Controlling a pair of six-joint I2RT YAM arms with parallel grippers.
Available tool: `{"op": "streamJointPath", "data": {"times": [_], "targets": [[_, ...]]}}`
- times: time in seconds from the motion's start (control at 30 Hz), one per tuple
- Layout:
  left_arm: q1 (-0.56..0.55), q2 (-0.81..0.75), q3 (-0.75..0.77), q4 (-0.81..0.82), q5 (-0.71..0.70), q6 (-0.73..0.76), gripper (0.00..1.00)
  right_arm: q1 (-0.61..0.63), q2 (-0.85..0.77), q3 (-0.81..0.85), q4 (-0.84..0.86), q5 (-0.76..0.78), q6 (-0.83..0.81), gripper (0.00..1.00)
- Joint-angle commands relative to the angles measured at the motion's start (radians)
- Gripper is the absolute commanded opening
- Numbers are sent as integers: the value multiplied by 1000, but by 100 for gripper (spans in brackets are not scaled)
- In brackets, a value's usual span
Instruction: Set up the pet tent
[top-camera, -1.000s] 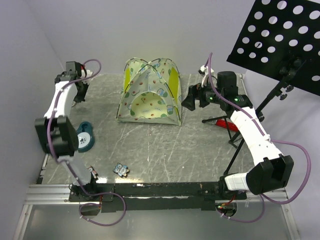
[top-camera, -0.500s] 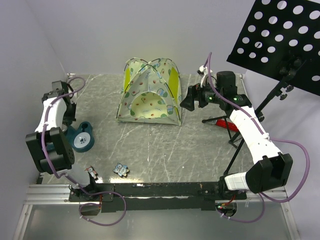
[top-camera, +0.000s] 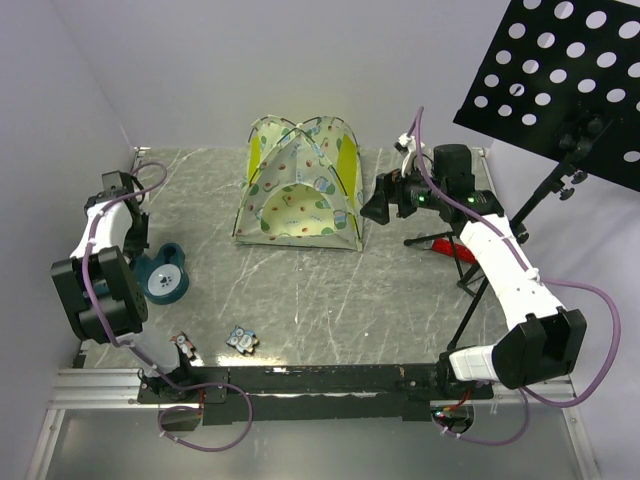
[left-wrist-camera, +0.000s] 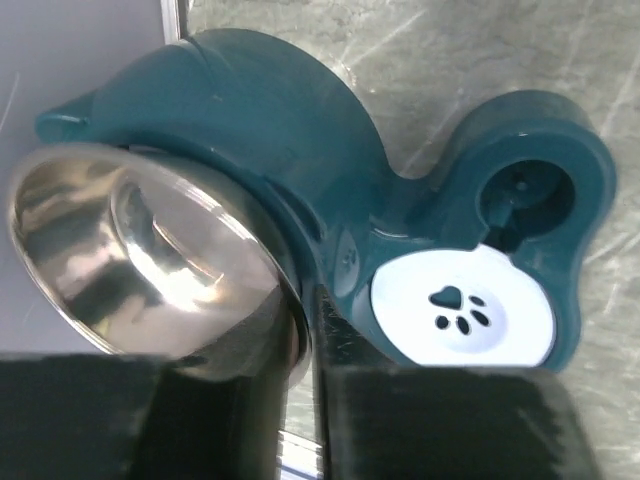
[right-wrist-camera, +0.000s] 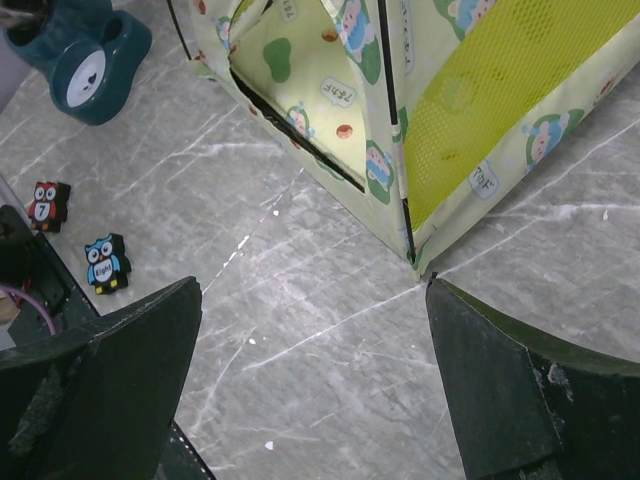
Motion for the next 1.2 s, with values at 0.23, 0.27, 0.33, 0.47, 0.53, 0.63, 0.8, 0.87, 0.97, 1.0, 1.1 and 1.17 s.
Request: {"op": "streamJointPath", "data": {"times": [0.23,0.27,0.33,0.47,0.53,0.63,0.8,0.87,0.97,1.0,1.1,1.17], "targets": [[24,-26,65,-48,104,-10,61,-8,-52,-27,16,-25,1,100],[24,-34,71,-56,116,-6,63,-8,-50,-28,19,-27,5,100],[18,-54,89,-74,135,5,70,-8,-48,-30,25,-33,12,100],[-19,-88,122,-99,185,11,85,-8,-45,-33,41,-47,24,100],[-39,-86,171,-123,211,-7,99,-8,-41,-27,42,-48,31,100],[-83,-72,266,-158,222,-21,100,-8,-42,-18,38,-36,28,100],[-215,-43,388,-157,193,-21,100,-8,-70,-24,30,24,9,100],[-269,-31,428,-137,187,-29,100,-9,-94,-36,28,58,5,100],[-322,-23,484,-94,243,-52,100,-15,-131,-68,24,110,-2,100],[-353,-25,490,-73,254,-72,100,-18,-145,-79,24,131,1,100],[-416,-45,449,31,289,-109,100,-41,-185,-135,42,191,17,100],[-459,-91,340,126,306,-139,100,-67,-225,-186,65,220,17,100]]}}
